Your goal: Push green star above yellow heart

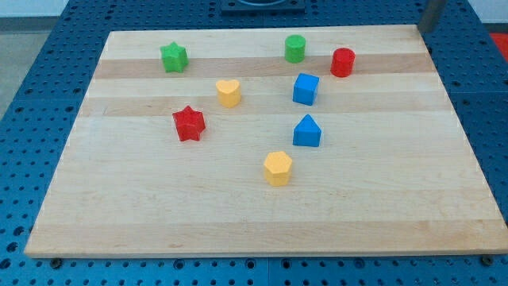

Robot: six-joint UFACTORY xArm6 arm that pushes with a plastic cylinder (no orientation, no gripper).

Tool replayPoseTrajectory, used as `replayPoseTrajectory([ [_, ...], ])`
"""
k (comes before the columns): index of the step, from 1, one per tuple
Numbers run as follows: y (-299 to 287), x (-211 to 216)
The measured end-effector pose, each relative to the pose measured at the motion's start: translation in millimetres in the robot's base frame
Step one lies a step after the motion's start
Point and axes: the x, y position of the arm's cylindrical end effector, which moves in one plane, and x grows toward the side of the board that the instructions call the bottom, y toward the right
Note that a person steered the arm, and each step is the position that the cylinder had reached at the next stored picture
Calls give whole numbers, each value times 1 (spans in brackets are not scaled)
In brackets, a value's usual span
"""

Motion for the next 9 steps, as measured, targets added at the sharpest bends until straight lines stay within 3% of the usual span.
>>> replayPoseTrajectory([
  [3, -11, 37],
  [5, -15, 36],
  [9, -84, 10],
])
